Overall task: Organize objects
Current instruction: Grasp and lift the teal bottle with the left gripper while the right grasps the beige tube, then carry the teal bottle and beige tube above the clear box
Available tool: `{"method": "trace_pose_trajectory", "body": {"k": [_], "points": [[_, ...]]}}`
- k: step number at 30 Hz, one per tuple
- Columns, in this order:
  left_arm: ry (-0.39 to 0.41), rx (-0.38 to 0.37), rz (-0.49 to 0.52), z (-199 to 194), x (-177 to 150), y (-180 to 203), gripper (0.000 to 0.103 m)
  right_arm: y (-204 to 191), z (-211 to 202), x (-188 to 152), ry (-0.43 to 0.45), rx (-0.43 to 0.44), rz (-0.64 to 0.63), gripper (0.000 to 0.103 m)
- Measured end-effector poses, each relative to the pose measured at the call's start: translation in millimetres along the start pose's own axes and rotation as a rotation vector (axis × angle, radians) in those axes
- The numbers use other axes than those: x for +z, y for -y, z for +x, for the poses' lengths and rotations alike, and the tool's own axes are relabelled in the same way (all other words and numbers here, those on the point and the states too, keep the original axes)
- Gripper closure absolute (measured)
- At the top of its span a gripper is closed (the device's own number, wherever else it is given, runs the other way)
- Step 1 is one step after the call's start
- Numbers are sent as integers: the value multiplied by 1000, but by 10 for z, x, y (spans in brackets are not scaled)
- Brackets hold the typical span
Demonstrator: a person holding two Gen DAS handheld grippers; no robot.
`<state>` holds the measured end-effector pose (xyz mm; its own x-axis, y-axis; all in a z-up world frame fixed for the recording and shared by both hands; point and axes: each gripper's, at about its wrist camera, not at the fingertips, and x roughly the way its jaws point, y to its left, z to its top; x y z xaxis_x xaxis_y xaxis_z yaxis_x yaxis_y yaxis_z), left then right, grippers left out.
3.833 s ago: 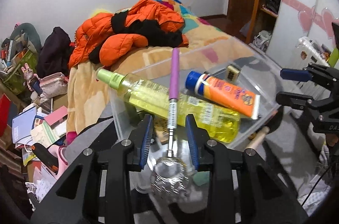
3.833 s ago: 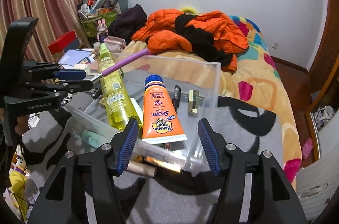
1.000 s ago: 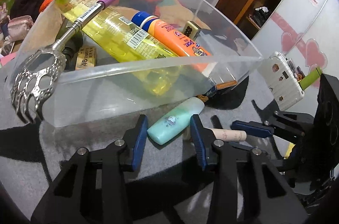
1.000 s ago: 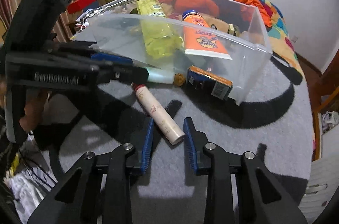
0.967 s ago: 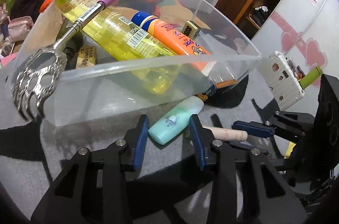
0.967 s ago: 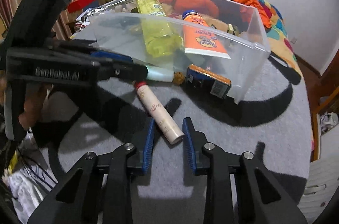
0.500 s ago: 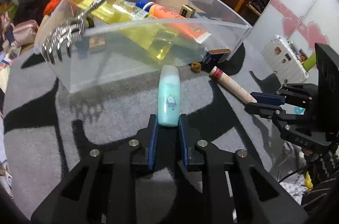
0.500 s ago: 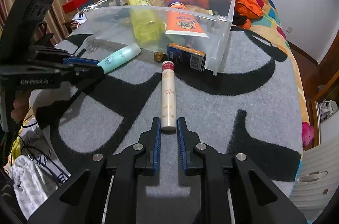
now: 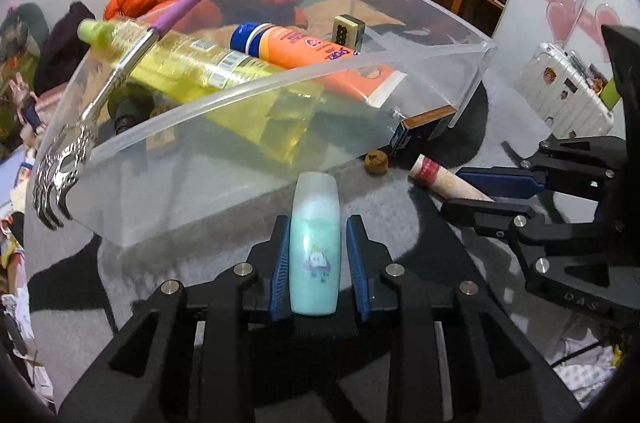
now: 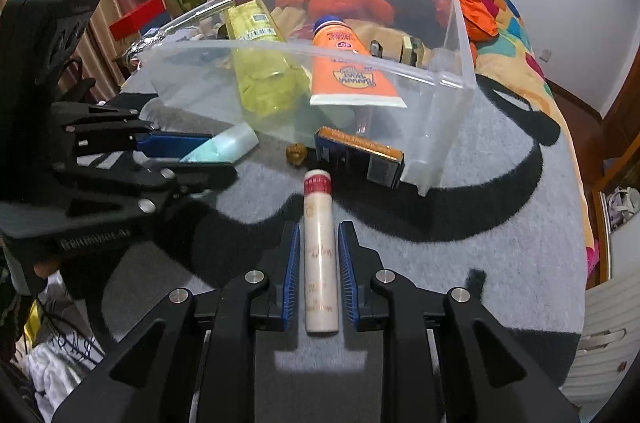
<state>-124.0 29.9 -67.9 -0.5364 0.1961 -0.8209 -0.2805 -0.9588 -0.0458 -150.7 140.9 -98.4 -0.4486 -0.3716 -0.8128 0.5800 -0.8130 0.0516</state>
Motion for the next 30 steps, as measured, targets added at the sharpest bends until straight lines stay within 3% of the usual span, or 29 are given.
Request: {"method": "trace_pose_trajectory", "body": {"k": [1,5,13,30], "points": [[10,20,12,-14,-19,39,79,-12,4,-5,5,-5,-2,85],[36,79,49,-76,-113,153,80,-47,-16,-32,20,-21,-7,89],[59,36,13,-286,-178,166,80,-27,-168,-82,44,23,37,89],[220,3,-46,-813,-2,154,80,-43,-714,115,201,52,60,89]]}}
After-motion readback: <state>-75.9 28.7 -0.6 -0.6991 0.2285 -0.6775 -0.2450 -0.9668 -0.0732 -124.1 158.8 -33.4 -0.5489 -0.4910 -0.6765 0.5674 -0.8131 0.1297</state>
